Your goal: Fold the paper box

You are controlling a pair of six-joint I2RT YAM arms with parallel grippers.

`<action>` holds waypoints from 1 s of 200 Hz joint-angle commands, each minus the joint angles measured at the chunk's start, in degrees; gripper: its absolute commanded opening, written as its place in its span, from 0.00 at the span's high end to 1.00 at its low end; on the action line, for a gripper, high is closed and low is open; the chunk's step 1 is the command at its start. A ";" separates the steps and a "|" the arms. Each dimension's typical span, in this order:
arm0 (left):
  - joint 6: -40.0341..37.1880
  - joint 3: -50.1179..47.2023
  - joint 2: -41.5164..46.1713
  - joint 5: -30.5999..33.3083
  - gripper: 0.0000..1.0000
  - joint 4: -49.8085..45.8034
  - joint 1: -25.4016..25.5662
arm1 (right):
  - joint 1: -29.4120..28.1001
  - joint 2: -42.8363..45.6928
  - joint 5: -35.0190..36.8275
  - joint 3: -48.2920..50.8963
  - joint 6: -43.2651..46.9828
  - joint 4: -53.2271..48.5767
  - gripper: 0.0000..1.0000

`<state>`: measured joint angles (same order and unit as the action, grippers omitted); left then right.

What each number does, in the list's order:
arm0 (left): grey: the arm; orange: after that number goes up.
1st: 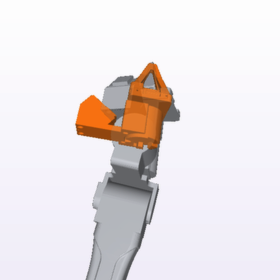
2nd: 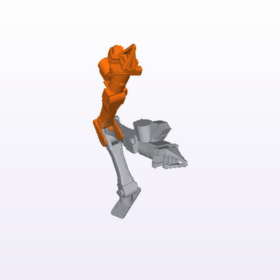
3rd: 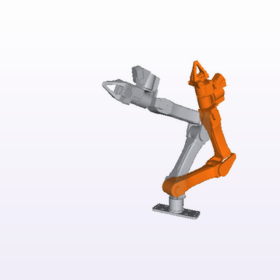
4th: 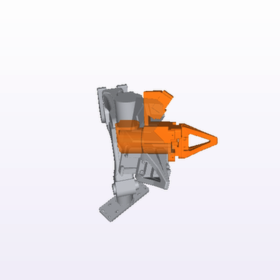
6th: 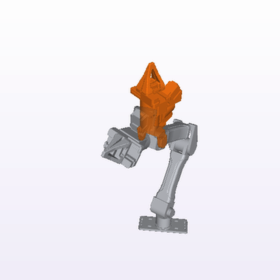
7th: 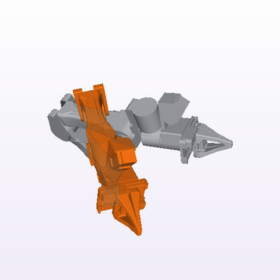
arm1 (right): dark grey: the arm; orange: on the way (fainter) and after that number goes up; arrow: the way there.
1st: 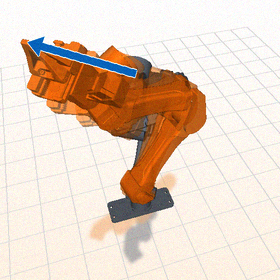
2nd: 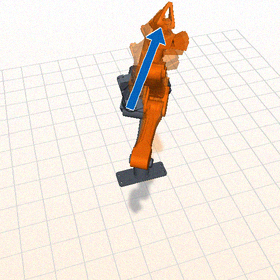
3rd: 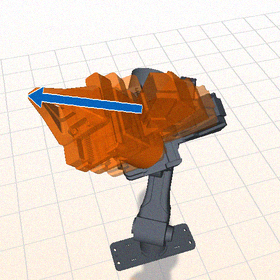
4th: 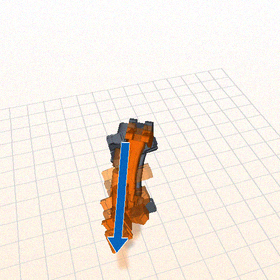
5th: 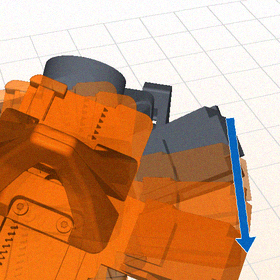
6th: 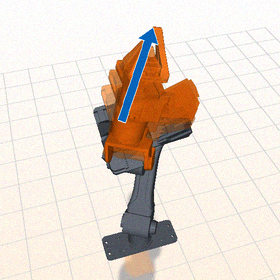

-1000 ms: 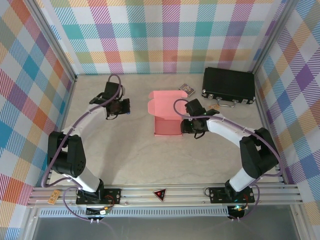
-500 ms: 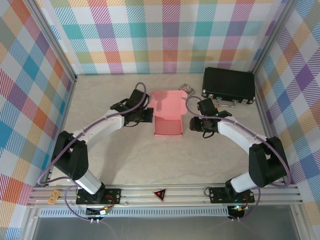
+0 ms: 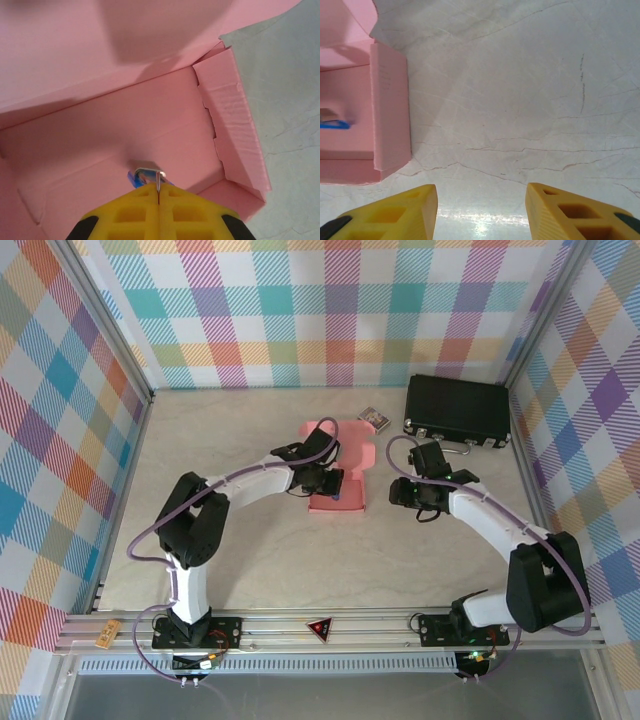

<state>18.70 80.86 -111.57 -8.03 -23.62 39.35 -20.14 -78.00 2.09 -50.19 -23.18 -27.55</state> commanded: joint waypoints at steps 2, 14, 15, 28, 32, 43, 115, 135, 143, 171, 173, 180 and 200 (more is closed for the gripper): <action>1.02 2.06 -1.06 -1.19 0.88 0.42 0.23 | 0.54 1.18 -3.19 1.06 -0.77 2.73 0.49; 1.01 2.37 -1.40 -0.94 0.84 0.24 0.28 | 0.75 0.77 -4.36 1.02 -0.86 3.63 0.49; 1.00 2.37 -1.39 -0.89 0.84 0.24 0.29 | 0.73 0.76 -4.45 1.04 -0.84 3.72 0.49; 0.91 2.63 -1.06 -0.42 0.77 -0.29 0.28 | 0.97 0.19 -5.44 0.85 -0.72 4.55 0.49; 0.86 2.64 -0.90 -0.18 0.74 -0.37 0.20 | 1.06 0.05 -5.76 0.76 -0.65 4.82 0.49; 0.69 2.68 -0.12 0.64 0.67 -0.79 0.22 | 1.17 -0.44 -6.22 0.50 -0.28 5.54 0.49; -6.31 5.72 7.06 5.75 0.45 -8.06 -4.90 | 5.21 -4.75 -14.33 -5.73 10.12 9.15 0.46; -10.41 8.55 7.48 6.98 0.45 -12.05 -7.56 | 5.73 -7.39 -16.33 -9.76 15.21 7.84 0.46; -11.86 9.28 7.68 7.62 0.44 -12.92 -8.64 | 5.81 -8.83 -16.48 -11.90 17.24 6.60 0.46; -16.98 11.89 7.30 4.11 0.44 -14.24 -13.13 | 6.86 -14.28 -17.42 -19.63 24.01 1.61 0.43; -17.37 12.16 7.21 3.73 0.44 -14.32 -13.40 | 7.00 -14.66 -17.59 -20.19 24.27 1.42 0.43; -18.72 12.97 6.76 2.90 0.44 -14.80 -14.20 | 7.57 -15.87 -19.04 -21.88 25.95 0.10 0.42; -22.13 15.10 5.12 0.85 0.43 -16.12 -15.98 | 9.09 -19.45 -23.92 -26.56 30.63 -3.13 0.41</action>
<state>3.46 92.47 -105.47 -3.57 -35.88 25.02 -12.99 -93.97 -15.00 -71.85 -1.74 -24.86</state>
